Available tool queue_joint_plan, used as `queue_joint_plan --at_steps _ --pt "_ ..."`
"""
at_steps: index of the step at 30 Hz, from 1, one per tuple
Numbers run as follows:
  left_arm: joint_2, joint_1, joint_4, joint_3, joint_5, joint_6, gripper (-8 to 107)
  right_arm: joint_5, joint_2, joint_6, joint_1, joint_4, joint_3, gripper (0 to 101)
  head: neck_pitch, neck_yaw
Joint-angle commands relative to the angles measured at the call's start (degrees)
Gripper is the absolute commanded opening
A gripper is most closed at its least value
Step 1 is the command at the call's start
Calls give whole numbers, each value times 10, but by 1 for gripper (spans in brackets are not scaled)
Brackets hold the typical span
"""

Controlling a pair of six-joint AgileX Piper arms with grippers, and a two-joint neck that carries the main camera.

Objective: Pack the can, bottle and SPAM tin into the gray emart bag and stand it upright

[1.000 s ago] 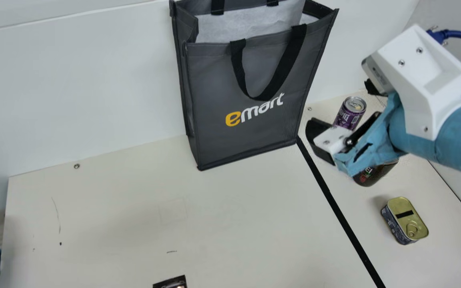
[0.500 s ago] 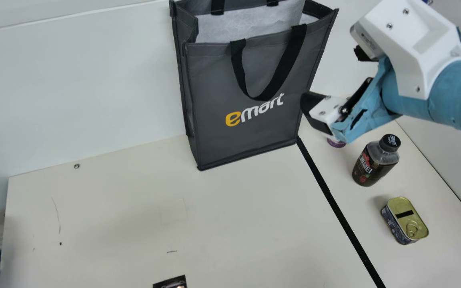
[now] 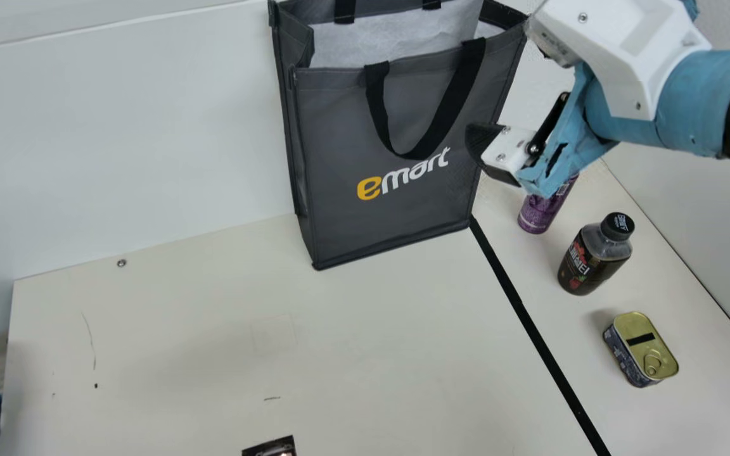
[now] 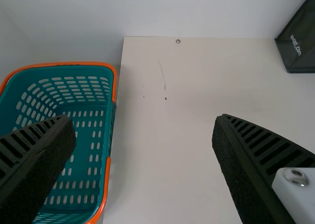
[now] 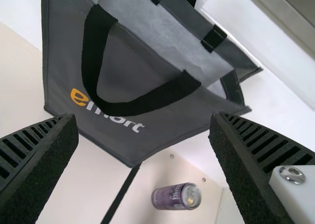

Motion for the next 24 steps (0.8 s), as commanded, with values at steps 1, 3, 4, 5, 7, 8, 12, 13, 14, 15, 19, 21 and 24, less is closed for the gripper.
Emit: queue_joint_plan --at_steps 1,3,4,5,7,8,12,13,14,15,19,21,24 --pt "0 0 0 0 0 0 90 0 9 -14 2 -1 -13 95 -13 0" --pt "0 0 0 0 0 0 90 0 19 -24 4 -2 -25 95 -13 0" --pt "0 0 0 0 0 0 90 0 24 -29 6 -2 -31 95 -13 0" --pt "0 0 0 0 0 0 90 0 29 -34 7 -2 -37 95 -13 0" --pt "0 0 0 0 0 0 90 0 38 -44 10 -1 -46 95 -13 0" --pt "0 0 0 0 0 0 90 0 42 -49 11 1 -51 95 -13 0" --pt "0 0 0 0 0 0 90 0 57 -73 18 11 -59 95 -13 0" --pt "0 0 0 0 0 0 90 0 60 -79 19 15 -59 95 -13 0" --pt "0 0 0 0 0 0 90 0 63 -87 21 19 -59 95 -13 0" --pt "0 0 0 0 0 0 90 0 65 -93 22 22 -60 95 -13 0" --pt "0 0 0 0 0 0 90 0 79 -119 25 35 -66 95 -13 0" --pt "0 0 0 0 0 0 90 0 88 -130 26 41 -72 95 -13 0" --pt "0 0 0 0 0 0 90 0 101 -144 26 49 -84 95 -13 0"
